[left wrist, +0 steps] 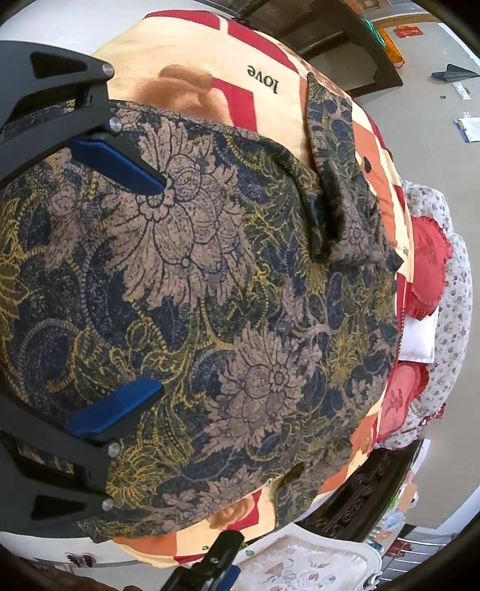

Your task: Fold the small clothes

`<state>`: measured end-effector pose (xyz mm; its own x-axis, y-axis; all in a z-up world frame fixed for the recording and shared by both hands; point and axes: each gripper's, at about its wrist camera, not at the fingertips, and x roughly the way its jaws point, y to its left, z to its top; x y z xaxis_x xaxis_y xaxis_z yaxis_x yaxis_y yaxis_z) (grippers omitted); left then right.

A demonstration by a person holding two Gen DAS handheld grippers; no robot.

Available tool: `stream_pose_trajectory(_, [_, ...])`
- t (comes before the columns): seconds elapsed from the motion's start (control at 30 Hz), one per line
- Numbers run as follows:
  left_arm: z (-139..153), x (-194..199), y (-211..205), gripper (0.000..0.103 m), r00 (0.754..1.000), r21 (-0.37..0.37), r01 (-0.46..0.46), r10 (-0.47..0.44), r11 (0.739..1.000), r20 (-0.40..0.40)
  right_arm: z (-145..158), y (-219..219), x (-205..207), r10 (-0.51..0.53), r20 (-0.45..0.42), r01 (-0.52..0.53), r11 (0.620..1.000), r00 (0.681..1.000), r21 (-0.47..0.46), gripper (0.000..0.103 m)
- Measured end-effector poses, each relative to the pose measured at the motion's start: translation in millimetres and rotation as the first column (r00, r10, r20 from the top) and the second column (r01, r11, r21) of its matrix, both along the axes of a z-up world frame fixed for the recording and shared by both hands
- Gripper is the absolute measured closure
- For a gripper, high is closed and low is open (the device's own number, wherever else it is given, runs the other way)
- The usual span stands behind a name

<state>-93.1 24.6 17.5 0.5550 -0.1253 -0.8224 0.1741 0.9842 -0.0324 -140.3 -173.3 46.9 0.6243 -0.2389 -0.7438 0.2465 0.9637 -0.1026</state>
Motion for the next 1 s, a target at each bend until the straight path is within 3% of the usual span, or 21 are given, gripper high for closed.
stream_pose_trajectory(0.23, [-2, 0, -2, 0.002, 1.0, 0.001, 0.0, 0.0, 1.0, -0.005, -2, -4, 1, 0.018, -0.005, -0.018, 0.998, 1.0, 0.061, 0.011])
stream_pose_trajectory(0.43, [-2, 1, 0, 0.002, 1.0, 0.002, -0.004, 0.004, 1.0, -0.008, -8, -5, 6, 0.062, -0.025, -0.054, 0.969, 0.998, 0.24, 0.011])
stream_pose_trajectory(1.0, [-4, 1, -3, 0.002, 1.0, 0.013, 0.003, -0.003, 1.0, -0.013, -13, -10, 6, 0.05, -0.032, -0.039, 0.958, 0.998, 0.284, 0.012])
